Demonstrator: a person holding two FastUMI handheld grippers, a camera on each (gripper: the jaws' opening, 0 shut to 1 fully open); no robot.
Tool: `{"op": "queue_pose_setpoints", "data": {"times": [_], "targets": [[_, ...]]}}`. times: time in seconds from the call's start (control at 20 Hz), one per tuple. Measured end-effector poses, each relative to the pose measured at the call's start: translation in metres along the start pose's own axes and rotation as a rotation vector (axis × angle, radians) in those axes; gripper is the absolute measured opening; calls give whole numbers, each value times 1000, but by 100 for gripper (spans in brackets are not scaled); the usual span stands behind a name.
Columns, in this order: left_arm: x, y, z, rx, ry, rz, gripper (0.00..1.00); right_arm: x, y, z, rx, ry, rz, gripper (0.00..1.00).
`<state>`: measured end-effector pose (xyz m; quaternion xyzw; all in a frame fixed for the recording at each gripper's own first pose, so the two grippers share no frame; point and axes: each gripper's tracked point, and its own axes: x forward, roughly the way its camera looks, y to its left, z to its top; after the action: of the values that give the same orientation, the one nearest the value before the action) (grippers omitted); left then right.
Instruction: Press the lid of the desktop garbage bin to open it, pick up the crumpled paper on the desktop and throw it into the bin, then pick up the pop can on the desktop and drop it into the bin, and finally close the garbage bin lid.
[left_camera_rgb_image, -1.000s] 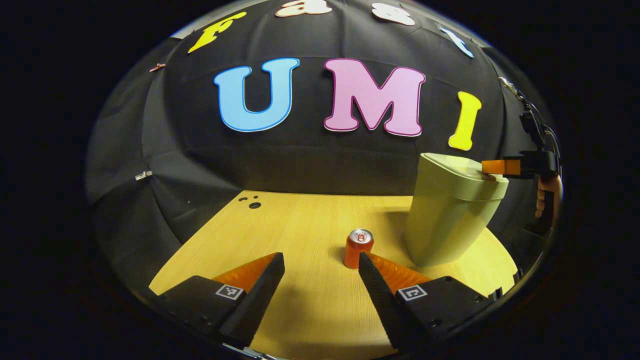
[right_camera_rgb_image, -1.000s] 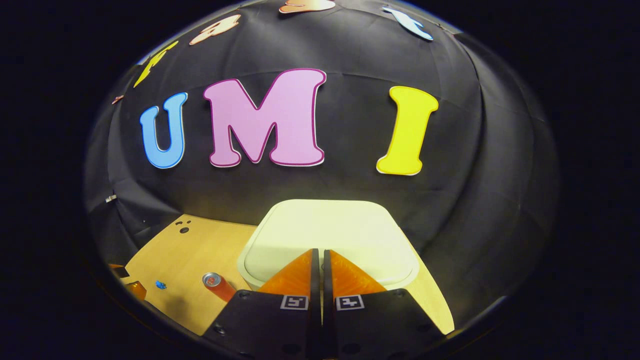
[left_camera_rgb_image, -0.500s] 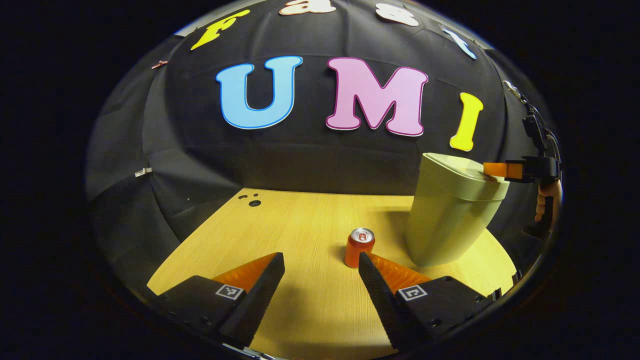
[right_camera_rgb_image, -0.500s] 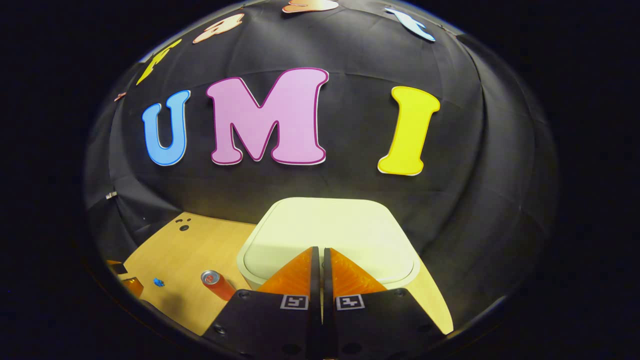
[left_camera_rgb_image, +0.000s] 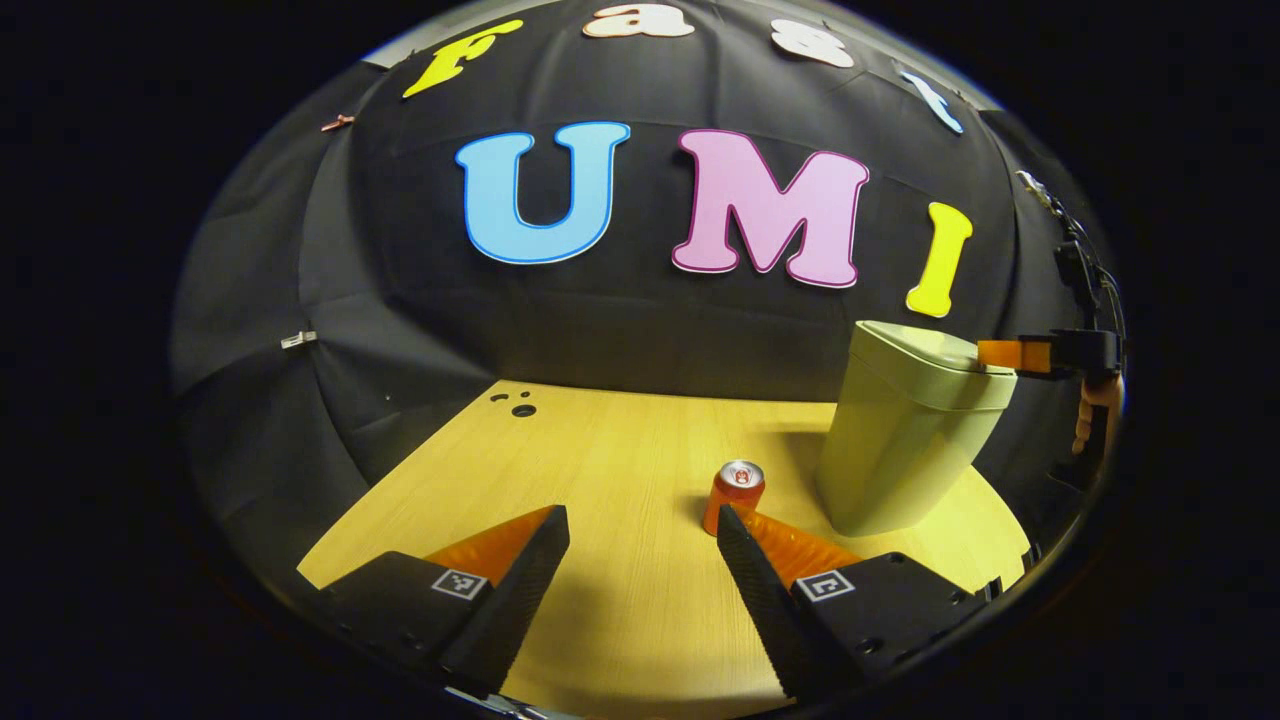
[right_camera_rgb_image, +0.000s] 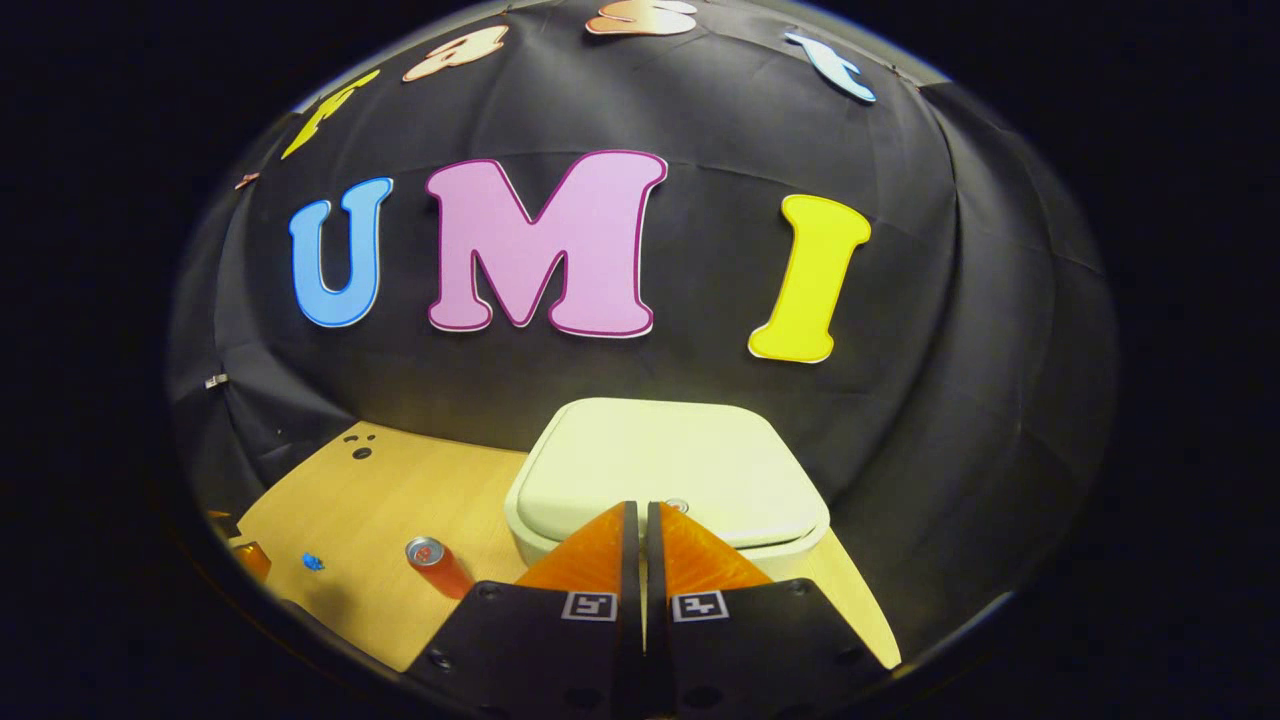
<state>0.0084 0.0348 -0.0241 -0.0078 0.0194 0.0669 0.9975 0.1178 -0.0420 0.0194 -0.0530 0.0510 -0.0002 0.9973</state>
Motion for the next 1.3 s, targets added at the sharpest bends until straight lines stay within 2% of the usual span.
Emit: {"op": "queue_pose_setpoints", "data": {"times": [0.1, 0.15, 0.65, 0.8, 1.25, 1.3], "targets": [[-2, 6, -5, -12, 8, 2, 96, -9, 6, -6, 16, 18, 4, 8], [-4, 8, -7, -18, 12, 0, 96, -13, 7, -7, 23, 19, 0, 5], [0, 39, -34, -16, 44, 11, 96, -38, 25, -16, 67, 35, -3, 5], [13, 58, -50, -9, 67, 45, 96, -43, 28, -24, 68, 56, 3, 5], [81, 135, -98, -82, 189, 187, 96, -64, 31, -47, 54, 122, 3, 6], [89, 139, -102, -79, 198, 194, 97, -68, 29, -50, 52, 133, -4, 9]]}}
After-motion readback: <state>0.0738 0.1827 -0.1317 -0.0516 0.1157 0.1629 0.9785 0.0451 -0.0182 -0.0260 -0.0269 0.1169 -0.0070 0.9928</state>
